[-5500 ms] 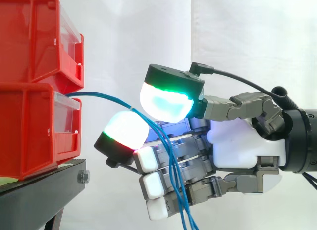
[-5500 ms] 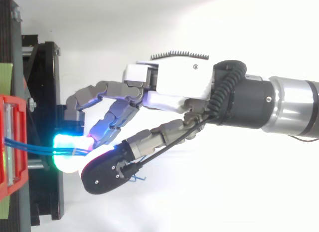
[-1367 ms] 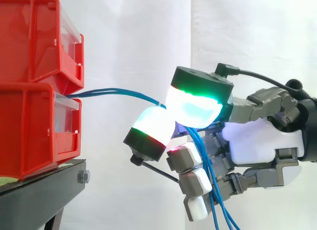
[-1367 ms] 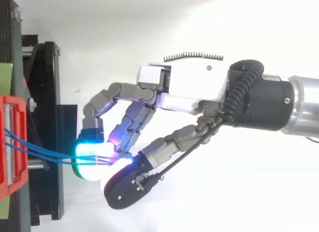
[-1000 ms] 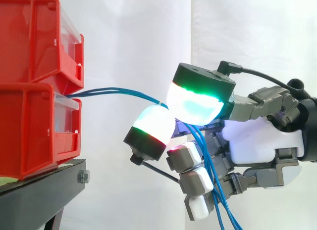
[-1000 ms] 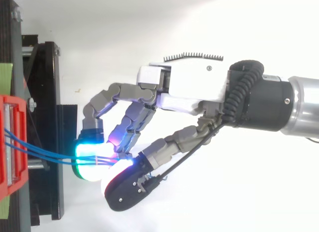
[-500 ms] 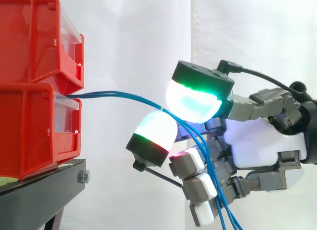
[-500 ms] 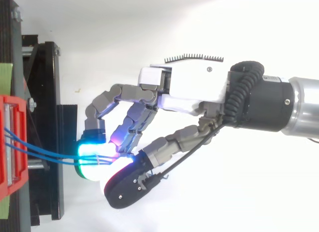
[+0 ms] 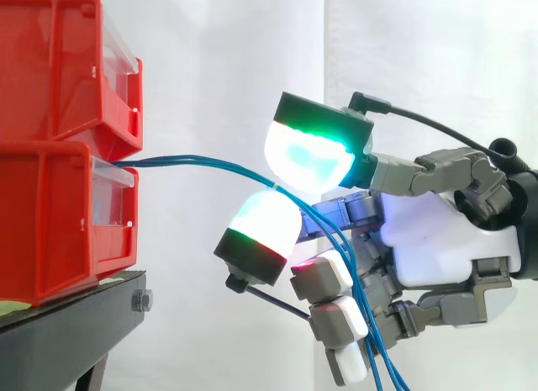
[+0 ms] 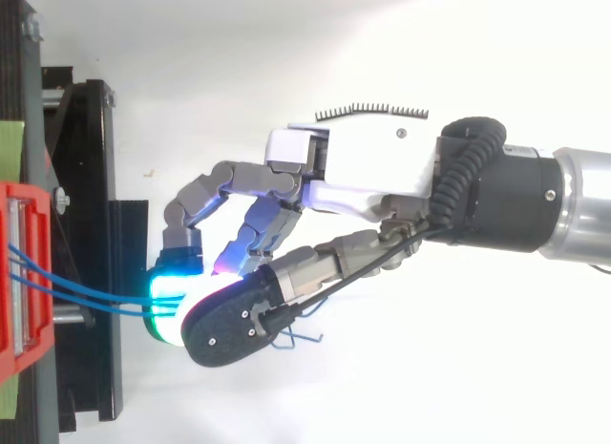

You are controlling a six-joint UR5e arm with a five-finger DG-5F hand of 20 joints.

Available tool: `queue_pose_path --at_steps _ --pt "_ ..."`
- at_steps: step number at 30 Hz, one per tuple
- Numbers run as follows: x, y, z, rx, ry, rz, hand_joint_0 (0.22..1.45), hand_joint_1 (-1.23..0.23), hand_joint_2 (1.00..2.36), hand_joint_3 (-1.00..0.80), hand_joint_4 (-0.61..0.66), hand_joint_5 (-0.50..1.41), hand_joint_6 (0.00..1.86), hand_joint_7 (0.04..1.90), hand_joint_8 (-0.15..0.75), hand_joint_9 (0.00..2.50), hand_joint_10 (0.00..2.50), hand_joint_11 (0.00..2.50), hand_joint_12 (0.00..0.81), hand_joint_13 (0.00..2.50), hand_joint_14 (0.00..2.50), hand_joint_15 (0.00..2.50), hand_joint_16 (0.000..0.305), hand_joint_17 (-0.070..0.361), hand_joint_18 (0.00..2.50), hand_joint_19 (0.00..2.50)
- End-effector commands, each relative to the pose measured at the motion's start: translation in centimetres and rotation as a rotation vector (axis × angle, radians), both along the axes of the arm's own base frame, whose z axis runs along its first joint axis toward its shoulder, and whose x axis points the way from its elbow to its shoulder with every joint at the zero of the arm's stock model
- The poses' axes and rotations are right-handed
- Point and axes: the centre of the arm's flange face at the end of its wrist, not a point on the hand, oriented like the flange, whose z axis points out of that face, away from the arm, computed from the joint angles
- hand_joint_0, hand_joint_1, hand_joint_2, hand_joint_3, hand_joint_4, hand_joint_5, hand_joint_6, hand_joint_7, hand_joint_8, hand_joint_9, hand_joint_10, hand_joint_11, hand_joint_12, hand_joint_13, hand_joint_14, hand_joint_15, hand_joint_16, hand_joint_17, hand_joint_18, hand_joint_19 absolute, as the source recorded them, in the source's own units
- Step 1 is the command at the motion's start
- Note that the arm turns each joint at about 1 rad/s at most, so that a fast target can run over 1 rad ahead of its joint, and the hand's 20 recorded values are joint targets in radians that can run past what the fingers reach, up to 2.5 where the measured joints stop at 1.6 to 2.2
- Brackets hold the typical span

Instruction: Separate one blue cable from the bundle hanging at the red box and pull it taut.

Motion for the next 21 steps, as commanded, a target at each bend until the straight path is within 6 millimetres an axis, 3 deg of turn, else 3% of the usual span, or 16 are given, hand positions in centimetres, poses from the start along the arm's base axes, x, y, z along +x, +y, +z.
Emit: queue_pose_path --at_steps 1,12,15,21 --pt "0.0 0.0 -0.1 0.0 0.002 -0.001 0.66 -0.67 1.01 -0.39 0.06 -0.19 0.82 0.98 0.283 1.06 0.02 0.93 0.32 1.02 0.03 0.84 0.039 0.088 0.92 0.64" --pt "0.0 0.0 0.0 -0.002 0.0 -0.019 0.67 -0.76 1.01 -0.35 0.08 -0.2 0.83 0.97 0.284 1.02 0.02 0.95 0.317 1.0 0.03 0.83 0.04 0.089 0.91 0.63" --pt "-0.4 -0.1 -0.9 -0.004 0.015 -0.014 0.71 -0.8 1.01 -0.33 0.04 -0.21 0.83 0.95 0.285 1.02 0.02 0.94 0.325 0.99 0.03 0.82 0.04 0.09 0.91 0.63" --pt "-0.4 0.0 -1.3 0.001 -0.008 -0.021 0.72 -0.86 1.03 -0.14 0.0 -0.21 0.86 1.07 0.285 1.0 0.02 0.95 0.318 0.97 0.03 0.84 0.039 0.089 0.9 0.64"
